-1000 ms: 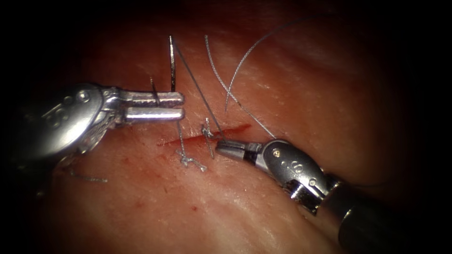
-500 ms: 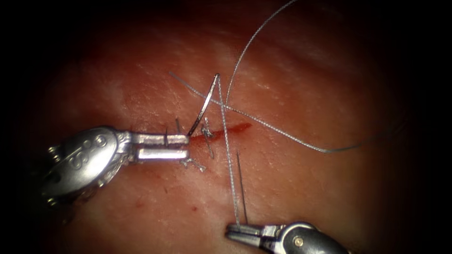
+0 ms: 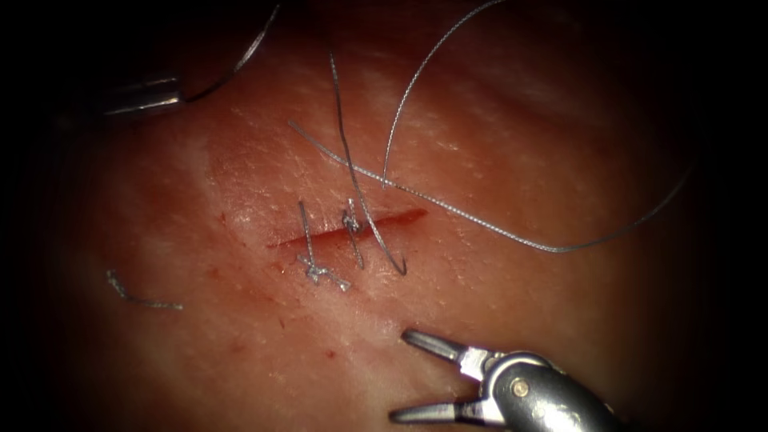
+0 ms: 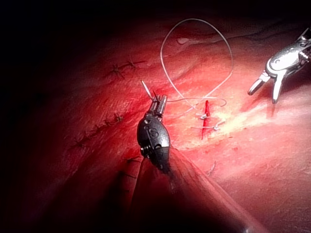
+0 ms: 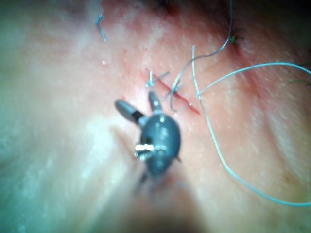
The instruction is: Wound Closure
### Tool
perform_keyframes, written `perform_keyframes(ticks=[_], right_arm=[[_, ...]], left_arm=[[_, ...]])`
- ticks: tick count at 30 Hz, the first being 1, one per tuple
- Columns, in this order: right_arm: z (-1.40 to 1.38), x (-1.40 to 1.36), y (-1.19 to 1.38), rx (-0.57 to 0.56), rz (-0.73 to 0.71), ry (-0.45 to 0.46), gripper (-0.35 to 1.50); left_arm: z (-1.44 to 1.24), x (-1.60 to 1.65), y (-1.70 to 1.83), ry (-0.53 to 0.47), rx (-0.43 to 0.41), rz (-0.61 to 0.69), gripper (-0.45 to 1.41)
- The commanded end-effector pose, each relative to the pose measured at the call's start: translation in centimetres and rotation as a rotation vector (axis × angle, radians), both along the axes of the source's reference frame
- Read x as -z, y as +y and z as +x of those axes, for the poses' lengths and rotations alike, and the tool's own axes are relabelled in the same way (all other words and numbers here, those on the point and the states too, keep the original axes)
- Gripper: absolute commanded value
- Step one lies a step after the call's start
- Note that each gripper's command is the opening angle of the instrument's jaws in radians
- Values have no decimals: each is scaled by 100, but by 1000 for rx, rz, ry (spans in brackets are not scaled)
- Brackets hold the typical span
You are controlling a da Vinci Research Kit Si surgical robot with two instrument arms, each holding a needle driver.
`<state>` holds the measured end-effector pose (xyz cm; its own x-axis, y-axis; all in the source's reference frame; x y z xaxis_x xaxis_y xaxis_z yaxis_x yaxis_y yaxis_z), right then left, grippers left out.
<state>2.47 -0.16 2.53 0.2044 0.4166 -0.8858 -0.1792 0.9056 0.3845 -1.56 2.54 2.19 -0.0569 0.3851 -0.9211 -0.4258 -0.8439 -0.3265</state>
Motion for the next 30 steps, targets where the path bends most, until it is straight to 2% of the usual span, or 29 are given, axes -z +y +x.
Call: perform_keyframes(ticks=[1,5,11,13,15,19,22,23,24,25,30], right_arm=[[2,-14,10,-7,-4,-2,133],[0,-36,25,-35,-19,-33,133],[3,-87,52,-75,-33,-63,130],[9,-109,60,-91,-41,-76,125],[15,-119,64,-97,-44,-80,119],[33,-134,68,-84,-45,-76,96],[41,-137,63,-57,-46,-51,52],[42,-137,57,-23,-72,-47,-3],[42,-136,55,-9,-74,-53,-28],[39,-134,53,0,-79,-55,-35],[18,-118,37,22,-79,-44,-35]], left_arm=[[-1,-6,5,1,5,-2,-45],[3,-7,5,-2,7,-8,-45],[-2,-7,0,-11,5,-14,-45],[-4,-7,-1,-14,3,-17,-45],[-4,-7,-3,-13,4,-18,-45],[-9,-10,-8,-17,2,-25,-45],[-14,-13,-12,-21,0,-32,-45],[-16,-15,-14,-26,-3,-35,-45],[-16,-17,-14,-26,-3,-36,-45],[-15,-19,-14,-24,-5,-42,-45],[-13,-28,-18,-28,-6,-44,-45]])
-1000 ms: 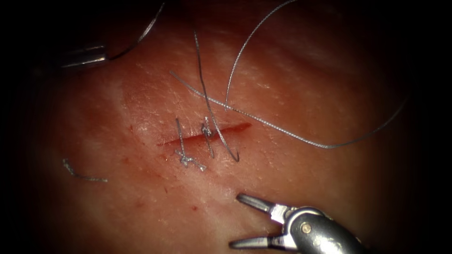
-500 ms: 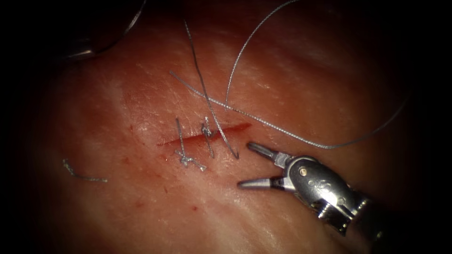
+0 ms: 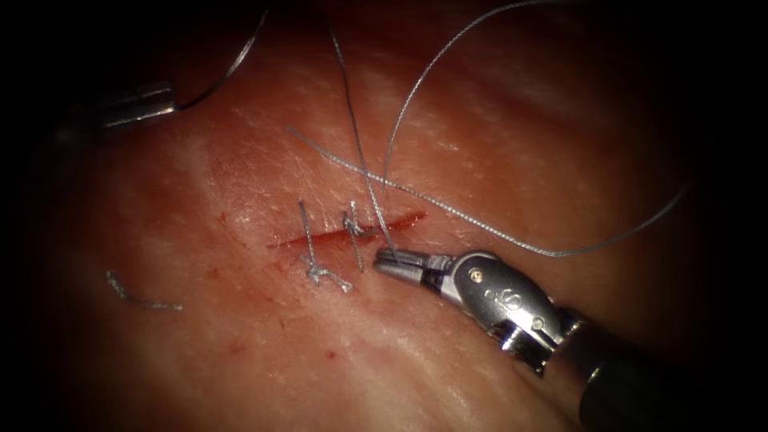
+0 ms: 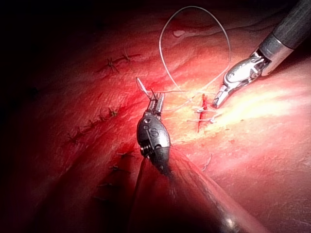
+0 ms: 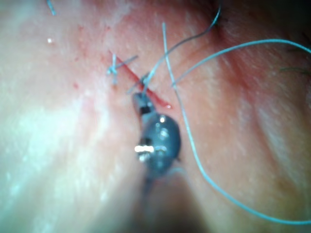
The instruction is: Wound Closure
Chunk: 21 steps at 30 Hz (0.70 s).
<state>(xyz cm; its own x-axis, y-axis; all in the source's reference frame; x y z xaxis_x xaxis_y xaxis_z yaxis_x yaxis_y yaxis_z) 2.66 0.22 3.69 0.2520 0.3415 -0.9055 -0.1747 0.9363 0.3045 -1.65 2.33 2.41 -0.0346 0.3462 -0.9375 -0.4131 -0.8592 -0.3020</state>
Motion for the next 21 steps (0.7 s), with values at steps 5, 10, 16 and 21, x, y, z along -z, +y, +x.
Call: perform_keyframes(ticks=[5,10,16,21], right_arm=[[-22,26,-28,25,-3,15,-35],[-25,77,-68,64,-1,45,-35],[-12,147,-107,116,9,78,-35],[2,185,-111,129,22,116,-35]], left_arm=[[-6,-13,-4,-6,1,0,-45],[-11,-12,-9,-16,-6,-7,-45],[-11,-11,-10,-18,-8,-8,-45],[-10,-12,-10,-19,-9,-8,-45]])
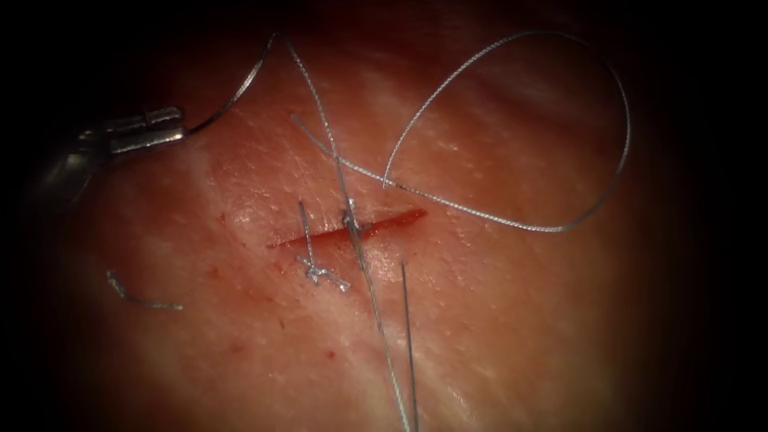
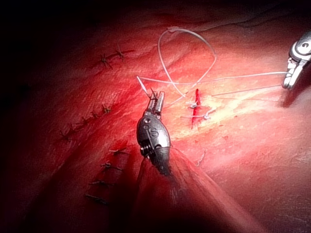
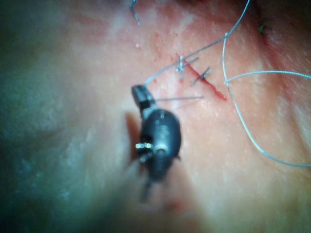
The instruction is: Wound Closure
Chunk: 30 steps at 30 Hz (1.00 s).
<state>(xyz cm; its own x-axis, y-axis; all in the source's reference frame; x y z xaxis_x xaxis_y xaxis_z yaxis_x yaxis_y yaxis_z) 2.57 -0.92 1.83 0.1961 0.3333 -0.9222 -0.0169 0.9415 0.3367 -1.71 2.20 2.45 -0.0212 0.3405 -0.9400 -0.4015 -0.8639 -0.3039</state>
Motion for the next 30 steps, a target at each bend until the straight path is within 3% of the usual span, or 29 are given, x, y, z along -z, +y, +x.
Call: perform_keyframes(ticks=[1,2,3,5,12,17,22,30], right_arm=[[11,0,7,-9,1,13,14],[9,-2,17,-28,5,33,96],[7,-4,21,-34,7,31,115],[-3,-14,34,-50,10,20,133],[-39,-58,59,-113,4,-32,141],[-53,-85,77,-159,-27,-52,138],[-38,-118,97,-207,-93,-106,128],[10,-173,115,-181,-135,-154,130]], left_arm=[[-4,-8,4,-2,-2,-2,-45],[-1,-10,5,-4,-5,-2,-45],[0,-11,6,-5,-6,-2,-45],[10,-12,10,1,-4,4,-45],[45,-11,39,14,48,22,-45],[48,-20,38,25,66,15,-45],[36,-30,30,32,76,4,-45],[32,-30,26,29,75,-1,-45]])
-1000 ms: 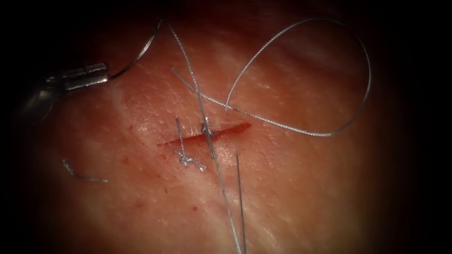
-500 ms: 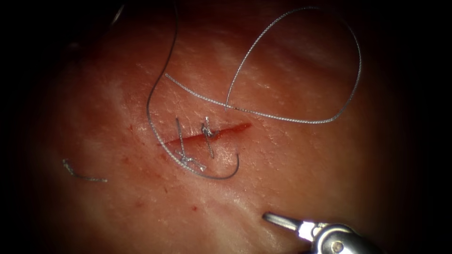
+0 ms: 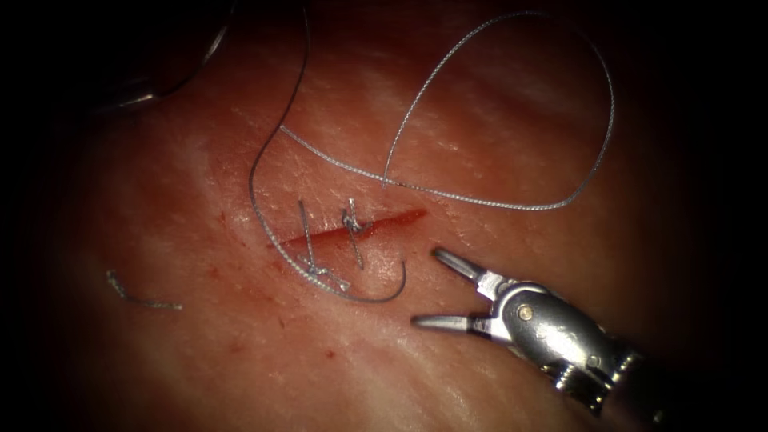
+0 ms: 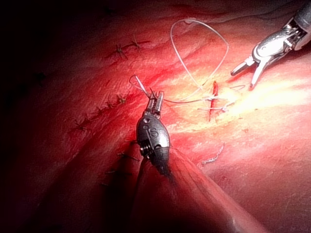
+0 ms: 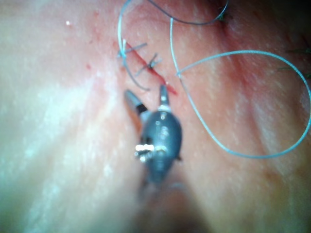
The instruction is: Wound Closure
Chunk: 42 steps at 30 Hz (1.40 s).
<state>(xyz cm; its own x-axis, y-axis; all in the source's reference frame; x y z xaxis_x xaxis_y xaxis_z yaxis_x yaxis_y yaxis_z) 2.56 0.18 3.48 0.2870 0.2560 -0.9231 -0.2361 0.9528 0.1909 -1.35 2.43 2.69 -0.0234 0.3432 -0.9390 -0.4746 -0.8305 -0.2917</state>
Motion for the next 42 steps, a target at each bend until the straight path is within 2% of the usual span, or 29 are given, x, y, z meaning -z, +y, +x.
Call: perform_keyframes(ticks=[1,5,7,8,11,18,21,26,30,34,39,42], right_arm=[[21,-14,5,17,-24,-13,128],[37,-20,4,40,-43,-16,125],[42,-21,3,55,-50,-18,111],[44,-21,3,63,-54,-17,98],[43,-19,3,98,-73,-22,-31],[13,-7,-7,111,-75,-21,-35],[-6,16,-31,108,-57,-22,-35],[-16,58,-68,113,-54,-18,-35],[-10,97,-97,140,-48,8,-35],[11,132,-118,162,-42,36,-35],[51,170,-128,205,-30,86,-35],[58,176,-124,202,-31,108,-35]], left_arm=[[-4,-6,2,-3,-2,-3,-45],[-4,-6,2,-2,-2,-4,-45],[-3,-5,1,-2,-2,-4,-45],[-3,-5,1,-2,-2,-4,-45],[-3,-4,0,-2,-2,-4,-45],[2,-3,0,-3,-5,-4,-45],[1,-3,-4,0,-2,-6,-45],[-1,0,-8,-3,-5,-10,-45],[-2,1,-12,0,-5,-18,-45],[-2,-1,-16,-1,-4,-17,-45],[2,-2,-18,-2,-6,-19,-45],[5,-2,-18,-3,-8,-19,-45]])
